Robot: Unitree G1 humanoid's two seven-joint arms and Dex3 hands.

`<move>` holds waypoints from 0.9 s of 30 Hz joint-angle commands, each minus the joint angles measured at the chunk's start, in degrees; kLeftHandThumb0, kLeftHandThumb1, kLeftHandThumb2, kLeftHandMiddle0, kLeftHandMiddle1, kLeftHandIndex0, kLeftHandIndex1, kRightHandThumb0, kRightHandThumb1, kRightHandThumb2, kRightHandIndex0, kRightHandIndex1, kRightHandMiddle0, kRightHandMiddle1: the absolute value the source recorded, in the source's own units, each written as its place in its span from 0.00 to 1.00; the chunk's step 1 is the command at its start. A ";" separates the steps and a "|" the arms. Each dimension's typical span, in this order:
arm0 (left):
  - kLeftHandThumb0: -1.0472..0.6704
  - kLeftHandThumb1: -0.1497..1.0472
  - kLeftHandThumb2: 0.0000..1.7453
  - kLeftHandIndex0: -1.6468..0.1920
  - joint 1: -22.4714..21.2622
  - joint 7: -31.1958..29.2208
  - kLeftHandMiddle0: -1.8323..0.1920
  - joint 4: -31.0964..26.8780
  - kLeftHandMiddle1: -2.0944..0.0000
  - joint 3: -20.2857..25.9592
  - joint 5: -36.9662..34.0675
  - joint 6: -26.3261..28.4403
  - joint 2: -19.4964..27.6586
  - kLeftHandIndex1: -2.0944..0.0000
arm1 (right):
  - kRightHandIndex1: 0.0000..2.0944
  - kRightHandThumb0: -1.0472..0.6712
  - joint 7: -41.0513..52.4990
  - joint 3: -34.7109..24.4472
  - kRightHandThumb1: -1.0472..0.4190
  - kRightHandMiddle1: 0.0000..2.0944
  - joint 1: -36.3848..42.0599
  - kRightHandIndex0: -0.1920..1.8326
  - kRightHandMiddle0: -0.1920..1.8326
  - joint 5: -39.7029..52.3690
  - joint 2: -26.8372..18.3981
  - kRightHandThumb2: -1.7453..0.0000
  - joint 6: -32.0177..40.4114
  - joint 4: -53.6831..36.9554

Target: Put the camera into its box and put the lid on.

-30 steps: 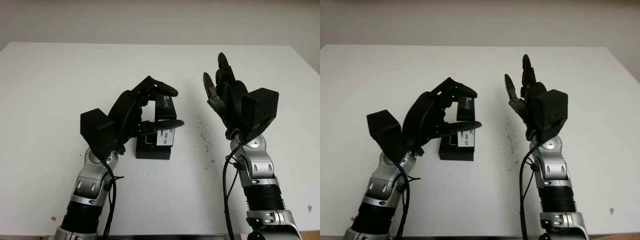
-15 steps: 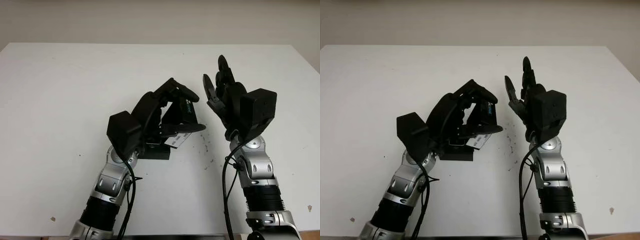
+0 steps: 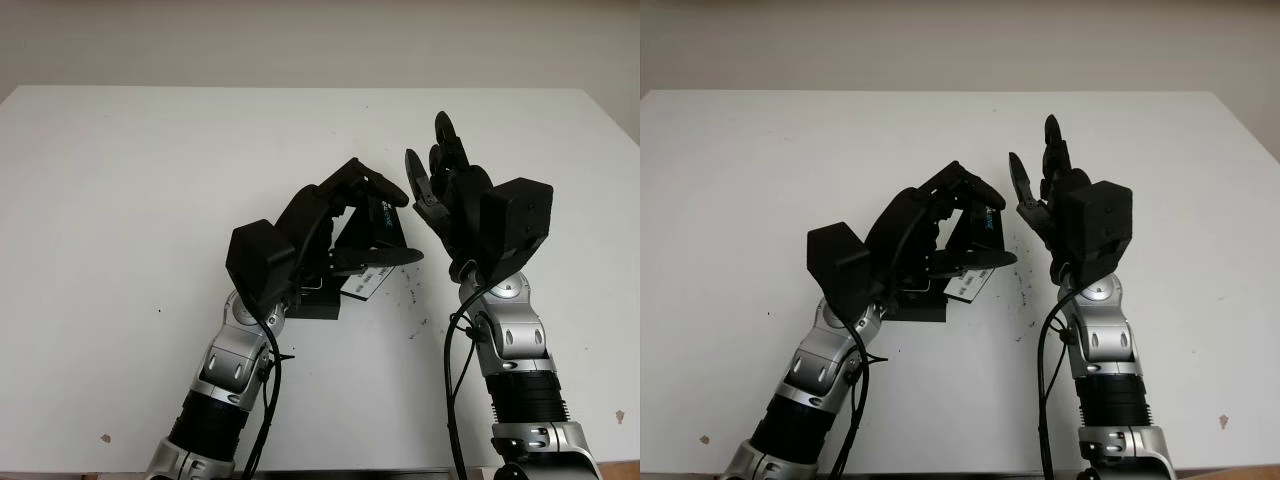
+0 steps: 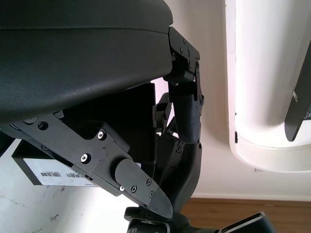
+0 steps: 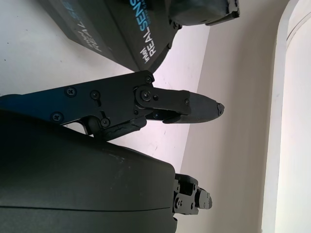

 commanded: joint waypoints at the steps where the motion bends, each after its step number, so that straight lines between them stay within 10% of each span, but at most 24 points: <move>1: 0.44 1.00 0.03 0.77 -1.51 0.12 0.72 -1.15 0.16 0.48 -0.46 0.15 -0.43 0.26 | 0.03 0.27 0.21 -0.21 0.00 0.02 0.03 0.03 0.05 0.22 -0.08 0.75 0.12 -0.14; 27: 0.44 1.00 0.05 0.81 1.28 6.41 0.72 6.61 0.17 -3.65 3.42 -10.82 -6.58 0.25 | 0.02 0.27 0.62 -0.36 0.00 0.03 -0.45 0.03 0.06 -0.22 -0.33 0.75 -0.34 0.04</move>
